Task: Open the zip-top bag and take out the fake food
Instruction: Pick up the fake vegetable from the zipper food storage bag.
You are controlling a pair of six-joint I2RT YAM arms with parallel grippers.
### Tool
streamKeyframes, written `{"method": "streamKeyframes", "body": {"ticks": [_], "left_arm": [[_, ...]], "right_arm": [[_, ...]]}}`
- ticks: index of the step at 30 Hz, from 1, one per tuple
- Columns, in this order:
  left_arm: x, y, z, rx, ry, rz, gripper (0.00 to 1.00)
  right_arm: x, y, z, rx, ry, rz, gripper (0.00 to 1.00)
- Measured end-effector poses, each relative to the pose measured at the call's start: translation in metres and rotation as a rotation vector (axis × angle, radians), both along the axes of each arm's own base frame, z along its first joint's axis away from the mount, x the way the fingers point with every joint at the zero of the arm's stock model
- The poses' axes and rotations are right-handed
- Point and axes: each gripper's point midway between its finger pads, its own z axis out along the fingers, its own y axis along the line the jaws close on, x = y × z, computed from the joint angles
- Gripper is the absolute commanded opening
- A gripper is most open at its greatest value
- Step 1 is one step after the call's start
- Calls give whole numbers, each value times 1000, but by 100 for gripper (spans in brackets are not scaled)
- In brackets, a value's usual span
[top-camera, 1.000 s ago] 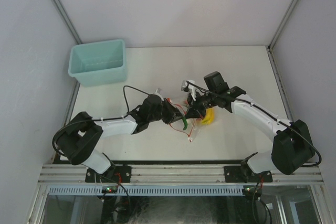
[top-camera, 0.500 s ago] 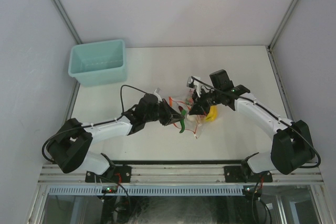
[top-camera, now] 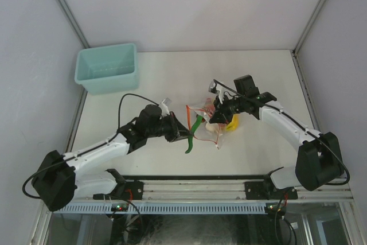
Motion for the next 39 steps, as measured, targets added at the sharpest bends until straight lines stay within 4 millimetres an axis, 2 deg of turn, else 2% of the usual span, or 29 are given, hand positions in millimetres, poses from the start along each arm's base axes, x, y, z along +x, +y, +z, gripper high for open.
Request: {"method": "streamKeyframes", "body": {"ticks": [8, 21, 31, 39], "left_arm": [[-27, 21, -2, 16, -14, -49, 0], [-57, 48, -1, 81, -49, -148, 0], [-69, 65, 1, 112, -76, -170, 0], [-68, 70, 15, 83, -136, -153, 0]], "right_arm": [[2, -2, 1, 9, 8, -12, 0], [5, -6, 3, 20, 23, -31, 0], [6, -8, 3, 23, 29, -41, 0], [6, -9, 2, 27, 36, -45, 0]]}}
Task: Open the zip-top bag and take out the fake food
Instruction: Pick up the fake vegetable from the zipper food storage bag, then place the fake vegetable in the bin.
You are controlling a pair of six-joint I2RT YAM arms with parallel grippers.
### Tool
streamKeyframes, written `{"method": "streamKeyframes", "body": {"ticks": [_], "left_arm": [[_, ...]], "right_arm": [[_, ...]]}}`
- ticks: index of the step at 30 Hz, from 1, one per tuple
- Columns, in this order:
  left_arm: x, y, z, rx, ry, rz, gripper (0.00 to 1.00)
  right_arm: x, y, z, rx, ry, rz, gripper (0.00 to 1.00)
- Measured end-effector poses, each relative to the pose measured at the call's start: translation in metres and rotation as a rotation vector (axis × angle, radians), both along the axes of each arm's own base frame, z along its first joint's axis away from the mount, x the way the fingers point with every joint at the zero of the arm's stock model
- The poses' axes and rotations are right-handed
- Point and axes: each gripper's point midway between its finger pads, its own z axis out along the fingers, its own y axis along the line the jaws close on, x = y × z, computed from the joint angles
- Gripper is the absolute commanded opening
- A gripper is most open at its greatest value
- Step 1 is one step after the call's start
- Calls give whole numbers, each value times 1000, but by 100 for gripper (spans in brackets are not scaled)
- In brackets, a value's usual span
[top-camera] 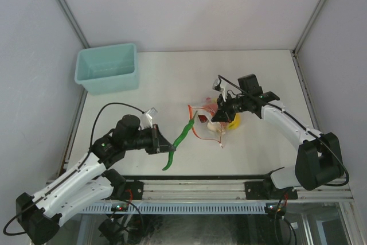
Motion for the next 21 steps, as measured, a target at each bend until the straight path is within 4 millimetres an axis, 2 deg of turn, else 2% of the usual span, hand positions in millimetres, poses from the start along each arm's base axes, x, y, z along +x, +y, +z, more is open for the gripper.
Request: {"method": "streamKeyframes", "body": {"ticks": [5, 10, 21], "left_arm": [[8, 1, 11, -35, -50, 25, 0], [24, -1, 23, -70, -112, 74, 0], [75, 3, 62, -170, -284, 243, 0]], "right_arm": [[0, 0, 1, 5, 3, -1, 0], [1, 0, 2, 13, 1, 0, 0], [1, 1, 0, 16, 0, 1, 0]]}}
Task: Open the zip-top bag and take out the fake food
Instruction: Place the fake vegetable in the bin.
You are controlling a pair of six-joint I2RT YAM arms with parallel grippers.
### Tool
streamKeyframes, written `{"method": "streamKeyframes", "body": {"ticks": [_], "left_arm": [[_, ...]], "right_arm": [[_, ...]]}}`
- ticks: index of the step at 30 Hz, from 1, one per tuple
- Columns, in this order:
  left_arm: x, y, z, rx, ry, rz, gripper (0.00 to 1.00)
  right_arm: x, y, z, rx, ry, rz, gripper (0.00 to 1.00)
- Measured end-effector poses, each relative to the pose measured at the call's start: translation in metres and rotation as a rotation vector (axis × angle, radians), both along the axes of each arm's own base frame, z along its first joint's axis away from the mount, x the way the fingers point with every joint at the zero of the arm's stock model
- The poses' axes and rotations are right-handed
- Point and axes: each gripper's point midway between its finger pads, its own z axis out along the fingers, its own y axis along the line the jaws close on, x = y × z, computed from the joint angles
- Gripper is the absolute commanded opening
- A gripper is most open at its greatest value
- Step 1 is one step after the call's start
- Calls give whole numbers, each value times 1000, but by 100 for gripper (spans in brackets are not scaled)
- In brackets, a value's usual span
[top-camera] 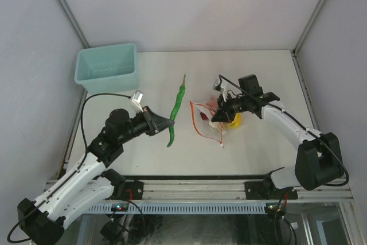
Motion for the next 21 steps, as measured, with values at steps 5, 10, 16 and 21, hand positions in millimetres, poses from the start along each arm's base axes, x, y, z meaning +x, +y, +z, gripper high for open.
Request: {"method": "streamKeyframes", "body": {"ticks": [5, 10, 16, 21], "left_arm": [[10, 7, 14, -28, -42, 38, 0], [36, 33, 24, -40, -79, 209, 0], [83, 83, 48, -113, -136, 573, 0], [118, 128, 50, -176, -125, 848, 0]], "right_arm": [[1, -3, -1, 0, 6, -8, 0], [0, -4, -3, 0, 12, -13, 0], [1, -3, -3, 1, 12, -13, 0], [1, -3, -2, 1, 11, -14, 0]]}}
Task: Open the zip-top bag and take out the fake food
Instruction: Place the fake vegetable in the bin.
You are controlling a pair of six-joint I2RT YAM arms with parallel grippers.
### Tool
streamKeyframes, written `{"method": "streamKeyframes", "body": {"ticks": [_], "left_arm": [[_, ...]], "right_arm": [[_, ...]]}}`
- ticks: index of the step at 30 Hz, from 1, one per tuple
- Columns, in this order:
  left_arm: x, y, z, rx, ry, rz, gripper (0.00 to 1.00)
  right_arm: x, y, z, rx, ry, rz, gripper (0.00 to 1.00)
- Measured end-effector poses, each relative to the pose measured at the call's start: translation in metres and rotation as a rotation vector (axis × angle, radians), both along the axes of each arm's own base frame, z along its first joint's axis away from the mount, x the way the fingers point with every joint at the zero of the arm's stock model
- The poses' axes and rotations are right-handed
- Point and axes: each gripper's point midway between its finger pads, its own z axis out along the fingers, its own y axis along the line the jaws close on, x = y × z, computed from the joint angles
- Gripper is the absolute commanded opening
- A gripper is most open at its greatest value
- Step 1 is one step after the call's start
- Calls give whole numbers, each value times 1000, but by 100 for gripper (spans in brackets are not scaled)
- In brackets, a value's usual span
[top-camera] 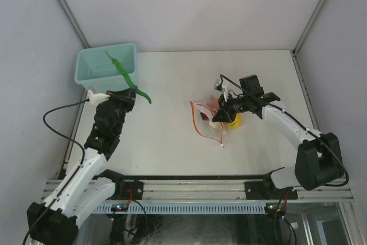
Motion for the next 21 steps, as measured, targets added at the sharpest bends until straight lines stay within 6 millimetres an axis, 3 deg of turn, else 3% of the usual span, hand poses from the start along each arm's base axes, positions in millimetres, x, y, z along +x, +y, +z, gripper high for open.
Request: {"method": "streamKeyframes", "body": {"ticks": [8, 16, 21], "left_arm": [[66, 77, -40, -122, 141, 288, 0], [138, 111, 10, -242, 133, 392, 0], [175, 124, 5, -288, 262, 468, 0]], "right_arm": [[0, 0, 0, 1, -2, -1, 0], [0, 0, 2, 3, -7, -1, 0], [0, 0, 2, 3, -9, -1, 0]]}}
